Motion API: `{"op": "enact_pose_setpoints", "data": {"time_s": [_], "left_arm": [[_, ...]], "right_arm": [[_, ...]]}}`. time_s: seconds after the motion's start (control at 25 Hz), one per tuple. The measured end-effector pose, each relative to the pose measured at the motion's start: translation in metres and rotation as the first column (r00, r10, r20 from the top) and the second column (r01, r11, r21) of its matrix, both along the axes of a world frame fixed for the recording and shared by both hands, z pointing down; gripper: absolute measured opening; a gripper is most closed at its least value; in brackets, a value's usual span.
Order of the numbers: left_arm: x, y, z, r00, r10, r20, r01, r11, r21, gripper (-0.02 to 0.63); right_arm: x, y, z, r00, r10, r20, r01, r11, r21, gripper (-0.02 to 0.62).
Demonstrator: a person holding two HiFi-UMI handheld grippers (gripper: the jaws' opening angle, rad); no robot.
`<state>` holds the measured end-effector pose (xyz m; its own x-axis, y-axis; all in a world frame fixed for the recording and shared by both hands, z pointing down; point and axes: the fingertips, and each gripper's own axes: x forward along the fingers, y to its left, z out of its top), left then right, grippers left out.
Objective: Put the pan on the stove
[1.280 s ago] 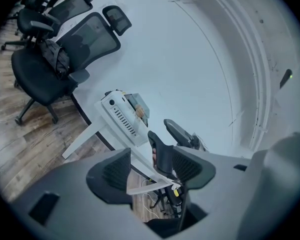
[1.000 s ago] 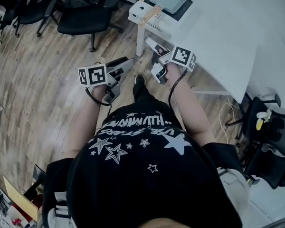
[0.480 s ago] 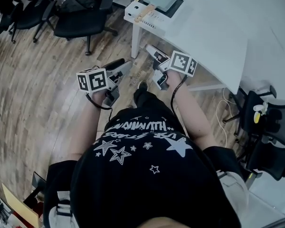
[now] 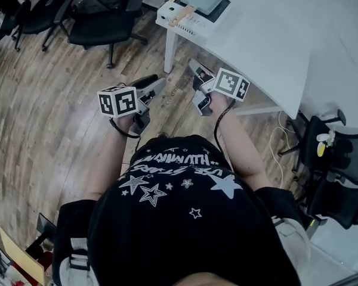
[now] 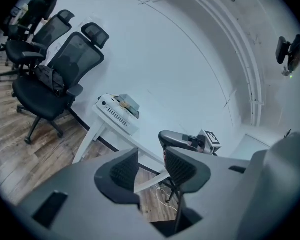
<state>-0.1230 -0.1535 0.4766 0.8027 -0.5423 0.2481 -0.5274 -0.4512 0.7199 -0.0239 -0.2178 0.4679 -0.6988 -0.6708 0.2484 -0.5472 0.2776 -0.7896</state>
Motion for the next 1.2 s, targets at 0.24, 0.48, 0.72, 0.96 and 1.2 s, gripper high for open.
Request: {"op": "enact_pose_setpoints", "data": {"time_s": [0.24,0.48,0.72,0.96,1.2], "left_arm": [[0.009,0.004,0.004,0.995,-0.048,0.091,0.046,0.999,0.016,0.049],[0.029,0.013,-0.005,0.981,-0.092,0.171,0.077,0.993,0.091,0.014],[0.056,0.032,-0.009,0.948,-0.094,0.304,0.045,0.985,0.164,0.011],[0.086,0.052,-0.013,0.940,-0.108,0.324,0.045,0.980,0.196,0.011],[0.107,0.076,-0.009,0.937,-0.122,0.328,0.062,0.980,0.189,0.011]], "right_arm": [[0.018,0.016,0.000,0.998,0.033,-0.056,-0.034,0.999,0.000,0.008],[0.045,0.033,-0.005,0.977,0.034,-0.210,-0.016,0.996,0.087,0.008],[0.063,0.057,-0.010,0.943,0.025,-0.332,0.034,0.985,0.171,0.006],[0.084,0.087,-0.006,0.932,-0.001,-0.363,0.070,0.982,0.178,0.008],[0.109,0.112,0.002,0.924,-0.019,-0.382,0.090,0.982,0.167,0.008]]}}
